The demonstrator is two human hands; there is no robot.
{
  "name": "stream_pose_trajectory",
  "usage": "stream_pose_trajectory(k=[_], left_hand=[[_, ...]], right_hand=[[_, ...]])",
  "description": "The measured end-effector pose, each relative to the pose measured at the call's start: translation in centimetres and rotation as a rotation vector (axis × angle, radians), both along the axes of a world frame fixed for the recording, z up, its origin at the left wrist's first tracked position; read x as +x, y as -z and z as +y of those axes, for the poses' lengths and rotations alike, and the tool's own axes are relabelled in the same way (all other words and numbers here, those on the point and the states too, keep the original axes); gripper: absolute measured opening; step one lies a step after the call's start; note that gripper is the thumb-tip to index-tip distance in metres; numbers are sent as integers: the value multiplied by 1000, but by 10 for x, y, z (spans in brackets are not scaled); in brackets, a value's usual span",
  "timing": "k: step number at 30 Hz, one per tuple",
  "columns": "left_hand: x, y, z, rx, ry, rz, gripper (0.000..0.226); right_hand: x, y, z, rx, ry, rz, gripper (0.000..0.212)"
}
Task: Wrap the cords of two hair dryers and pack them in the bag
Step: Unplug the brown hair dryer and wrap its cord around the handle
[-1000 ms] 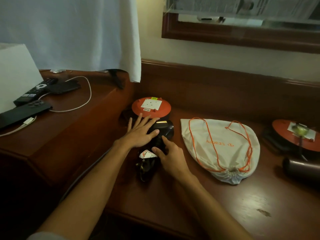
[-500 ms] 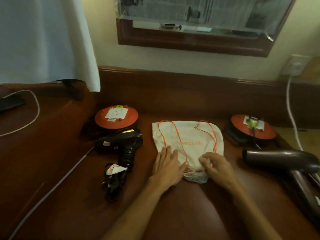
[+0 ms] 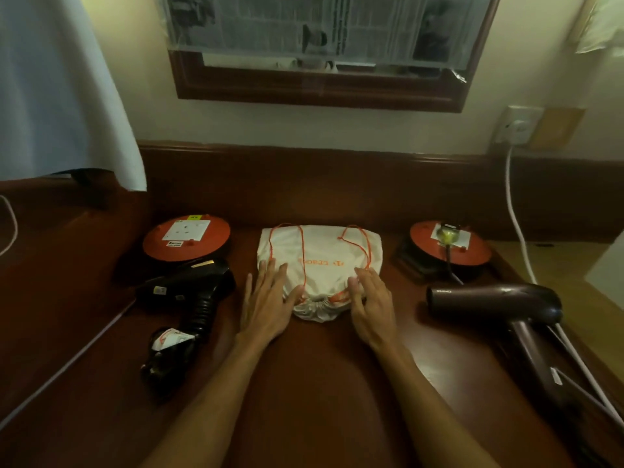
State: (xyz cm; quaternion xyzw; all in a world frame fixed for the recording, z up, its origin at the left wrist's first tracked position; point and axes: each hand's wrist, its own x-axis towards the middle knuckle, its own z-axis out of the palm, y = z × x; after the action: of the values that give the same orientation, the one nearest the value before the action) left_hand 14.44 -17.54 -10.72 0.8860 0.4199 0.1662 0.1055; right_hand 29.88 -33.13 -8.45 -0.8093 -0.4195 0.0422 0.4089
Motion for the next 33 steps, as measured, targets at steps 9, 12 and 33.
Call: stream_pose_trajectory(k=[9, 12, 33], left_hand=[[-7, -11, -29, -14, -43, -137, 68], [-4, -11, -78, 17, 57, -327, 55], [169, -85, -158, -141, 513, -315, 36]], right_hand=[[-14, -1, -58, 170, 185, 212, 39], [-16, 7, -96, 190, 244, 189, 37], [101, -86, -172, 269, 328, 71, 24]])
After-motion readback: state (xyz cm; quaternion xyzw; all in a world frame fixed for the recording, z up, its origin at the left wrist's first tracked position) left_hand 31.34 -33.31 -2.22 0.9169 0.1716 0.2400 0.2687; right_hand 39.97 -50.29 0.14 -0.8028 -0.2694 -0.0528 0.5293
